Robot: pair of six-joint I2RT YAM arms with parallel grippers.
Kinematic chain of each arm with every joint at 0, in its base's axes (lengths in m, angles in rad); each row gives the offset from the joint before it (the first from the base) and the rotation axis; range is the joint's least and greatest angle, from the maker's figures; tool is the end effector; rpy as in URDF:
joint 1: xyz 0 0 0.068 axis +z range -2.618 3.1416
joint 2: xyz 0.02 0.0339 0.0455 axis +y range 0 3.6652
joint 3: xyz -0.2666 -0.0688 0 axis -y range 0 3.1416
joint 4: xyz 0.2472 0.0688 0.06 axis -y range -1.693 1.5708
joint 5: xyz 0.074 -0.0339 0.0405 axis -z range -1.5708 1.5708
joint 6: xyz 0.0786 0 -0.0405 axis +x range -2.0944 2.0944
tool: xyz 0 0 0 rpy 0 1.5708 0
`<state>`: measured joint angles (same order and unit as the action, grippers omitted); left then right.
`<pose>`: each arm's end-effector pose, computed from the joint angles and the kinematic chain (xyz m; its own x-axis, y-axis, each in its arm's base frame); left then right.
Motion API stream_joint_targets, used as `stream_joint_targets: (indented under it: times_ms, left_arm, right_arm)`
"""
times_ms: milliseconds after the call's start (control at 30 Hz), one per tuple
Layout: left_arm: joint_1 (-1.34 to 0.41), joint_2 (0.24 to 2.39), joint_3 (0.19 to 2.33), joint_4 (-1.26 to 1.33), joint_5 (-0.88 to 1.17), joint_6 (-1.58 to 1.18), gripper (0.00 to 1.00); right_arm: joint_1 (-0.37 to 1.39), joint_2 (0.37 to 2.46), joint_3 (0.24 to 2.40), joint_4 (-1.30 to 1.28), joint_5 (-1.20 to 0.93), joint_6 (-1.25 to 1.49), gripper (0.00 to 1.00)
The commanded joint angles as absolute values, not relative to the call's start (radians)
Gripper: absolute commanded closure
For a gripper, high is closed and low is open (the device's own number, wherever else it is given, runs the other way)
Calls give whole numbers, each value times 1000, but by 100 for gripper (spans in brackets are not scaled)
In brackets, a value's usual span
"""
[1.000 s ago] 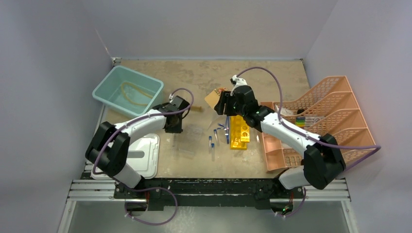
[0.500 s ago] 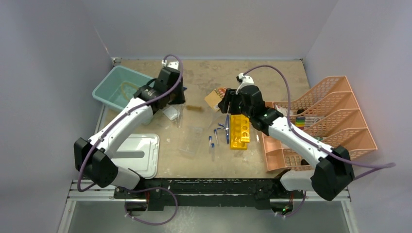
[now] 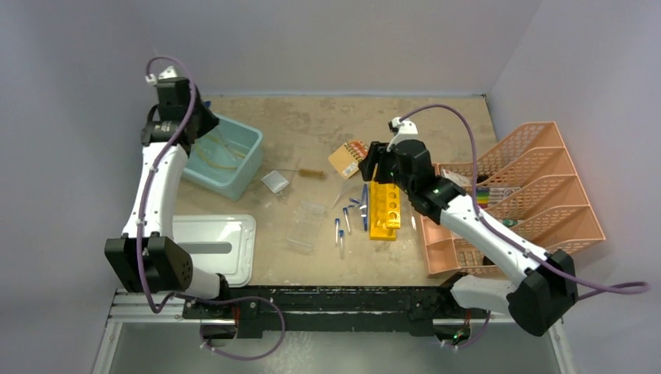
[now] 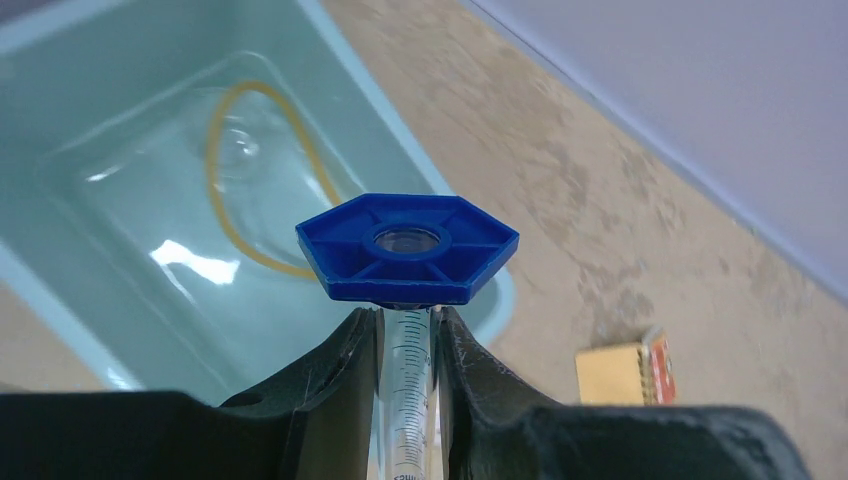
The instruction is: Organize the chemistry lab equipment
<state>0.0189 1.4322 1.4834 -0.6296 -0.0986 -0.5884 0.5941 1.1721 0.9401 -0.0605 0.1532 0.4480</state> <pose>0.3542 0.0144 0.3669 -0.3985 -0.5600 -0.7264 -0.3876 0.8206 -0.4200 0.2687 0.1670 0.3170 -0.4025 0.2447 -0.8821 -0.2860 0.8818 0.3751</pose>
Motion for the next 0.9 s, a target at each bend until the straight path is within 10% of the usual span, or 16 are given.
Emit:
stream_joint_targets:
  times_ms: [0,867]
  left_arm:
    - [144,1461,1515,-574,-97,-637,94]
    - [201,1742,1390,-634,-457,-839,96]
  right_arm:
    - [590,1237,955,-15,220,426,37]
    - [580,1493,1173,2,434,145,36]
